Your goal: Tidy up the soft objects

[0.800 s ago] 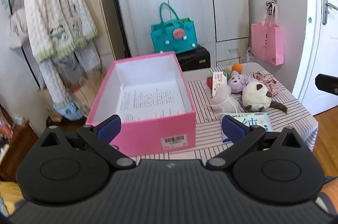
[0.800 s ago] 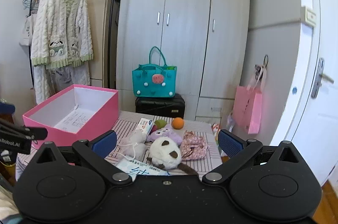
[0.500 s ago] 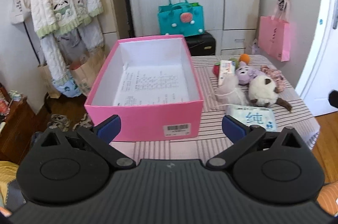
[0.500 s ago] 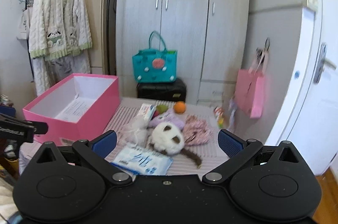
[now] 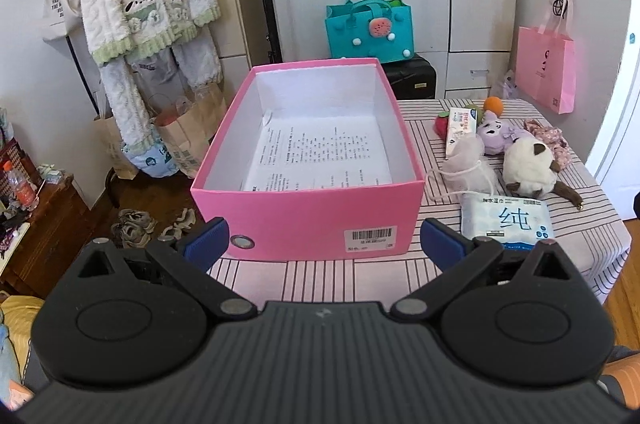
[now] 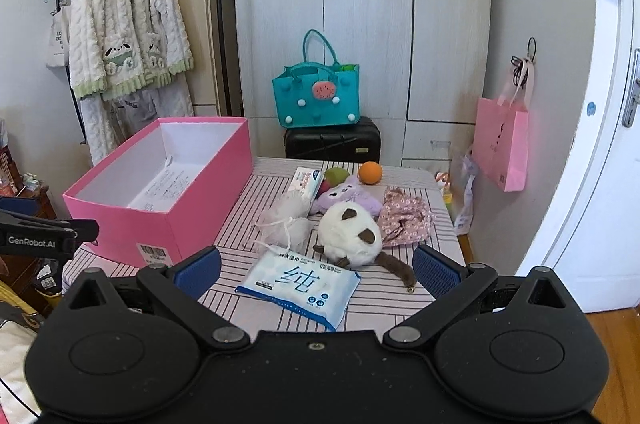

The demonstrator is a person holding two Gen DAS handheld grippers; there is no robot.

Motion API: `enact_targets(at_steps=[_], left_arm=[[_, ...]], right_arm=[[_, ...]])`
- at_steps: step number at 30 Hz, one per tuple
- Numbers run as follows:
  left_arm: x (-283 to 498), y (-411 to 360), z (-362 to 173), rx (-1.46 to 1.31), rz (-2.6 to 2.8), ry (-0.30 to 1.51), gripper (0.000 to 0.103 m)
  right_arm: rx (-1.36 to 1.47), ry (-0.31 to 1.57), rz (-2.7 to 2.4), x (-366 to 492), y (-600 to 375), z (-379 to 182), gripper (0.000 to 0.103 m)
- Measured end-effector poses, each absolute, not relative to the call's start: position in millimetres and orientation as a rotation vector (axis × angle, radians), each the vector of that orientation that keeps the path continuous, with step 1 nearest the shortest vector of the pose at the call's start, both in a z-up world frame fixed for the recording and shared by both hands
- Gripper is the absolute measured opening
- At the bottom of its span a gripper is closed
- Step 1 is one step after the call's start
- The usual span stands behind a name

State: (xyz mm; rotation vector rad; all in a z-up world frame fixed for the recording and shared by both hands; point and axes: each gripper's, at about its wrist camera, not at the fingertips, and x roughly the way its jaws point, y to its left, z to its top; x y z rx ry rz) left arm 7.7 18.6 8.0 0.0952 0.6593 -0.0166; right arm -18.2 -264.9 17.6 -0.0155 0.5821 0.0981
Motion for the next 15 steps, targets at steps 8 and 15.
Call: enact_targets(at_steps=[8, 15], left_arm=[[8.6, 23.2, 0.8, 0.058, -0.016, 0.681, 0.103], [4.4, 24.1, 3.7, 0.045, -0.043, 0.672, 0.103]], right_arm=[[-0.043, 0.563, 0.078, -22.3, -266.4, 21.9, 0.103], [-0.082, 0.549, 0.06, -23.4, -267.5, 28.3, 0.103]])
